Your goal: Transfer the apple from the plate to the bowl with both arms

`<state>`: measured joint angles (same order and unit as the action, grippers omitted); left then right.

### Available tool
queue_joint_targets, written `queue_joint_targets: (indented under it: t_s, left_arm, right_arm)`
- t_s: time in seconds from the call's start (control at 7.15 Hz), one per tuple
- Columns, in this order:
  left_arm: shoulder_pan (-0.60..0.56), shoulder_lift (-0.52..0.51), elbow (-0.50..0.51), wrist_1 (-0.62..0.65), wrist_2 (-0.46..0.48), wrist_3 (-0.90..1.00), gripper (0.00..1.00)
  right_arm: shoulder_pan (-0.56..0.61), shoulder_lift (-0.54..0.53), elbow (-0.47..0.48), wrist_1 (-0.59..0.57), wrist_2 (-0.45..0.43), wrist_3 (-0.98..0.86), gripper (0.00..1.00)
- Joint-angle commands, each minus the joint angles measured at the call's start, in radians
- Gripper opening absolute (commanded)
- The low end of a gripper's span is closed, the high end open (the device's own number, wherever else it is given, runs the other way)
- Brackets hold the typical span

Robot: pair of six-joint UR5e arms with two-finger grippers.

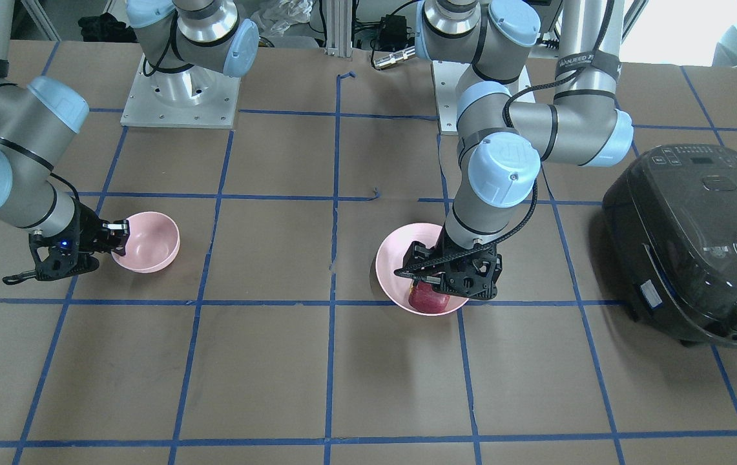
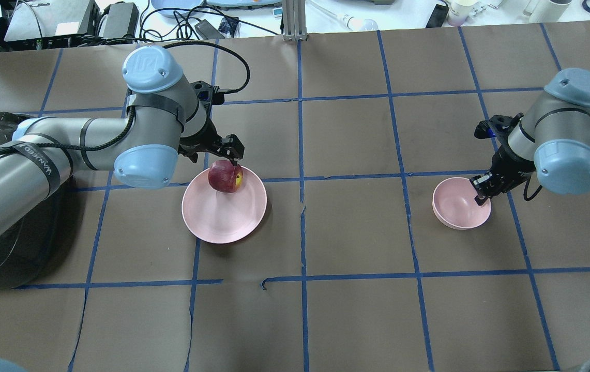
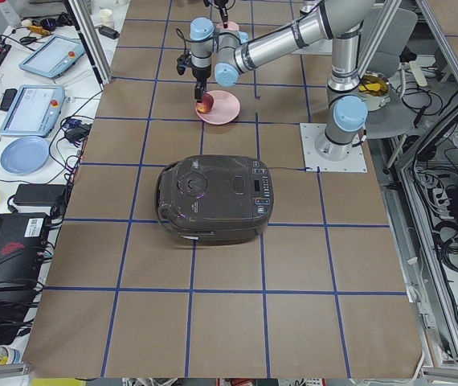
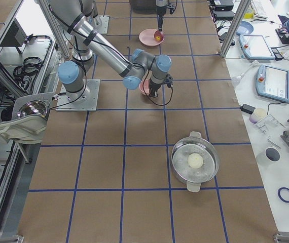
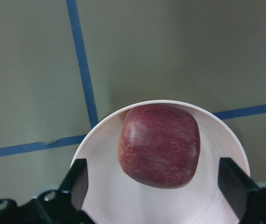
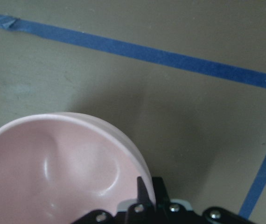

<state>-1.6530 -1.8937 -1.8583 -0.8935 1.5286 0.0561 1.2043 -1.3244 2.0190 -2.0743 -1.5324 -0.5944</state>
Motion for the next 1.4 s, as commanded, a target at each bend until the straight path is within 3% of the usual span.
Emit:
queue_joint_targets:
  t_s: [0.0,0.14,0.56,0.84,0.98,1.12,1.26]
  left_arm:
    - [-0.001,-0.045,-0.012,0.063,-0.005,-0.005,1.00]
    - [-0.004,-0.054,-0.015,0.071,-0.004,0.001,1.00]
    - [-0.007,-0.061,-0.019,0.064,-0.004,-0.015,1.00]
    - [-0.005,-0.061,-0.038,0.070,-0.005,-0.015,0.83]
    - [-0.007,-0.050,-0.038,0.071,-0.004,-0.016,0.59]
    - [-0.010,-0.045,-0.041,0.067,0.008,-0.012,0.44]
    - [-0.008,-0.032,-0.041,0.062,0.010,-0.006,0.38]
  right_arm:
    - [0.014,-0.012,-0.086,0.090,0.049,0.090,0.00]
    - [0.050,-0.013,-0.126,0.136,0.119,0.138,0.00]
    - [0.254,-0.004,-0.123,0.090,0.176,0.245,0.00]
    - [0.323,0.017,-0.106,0.066,0.181,0.249,0.00]
    - [0.325,0.042,-0.092,0.048,0.181,0.254,0.00]
    - [0.327,0.053,-0.074,0.028,0.181,0.280,0.00]
    - [0.328,0.054,-0.062,0.023,0.181,0.326,0.00]
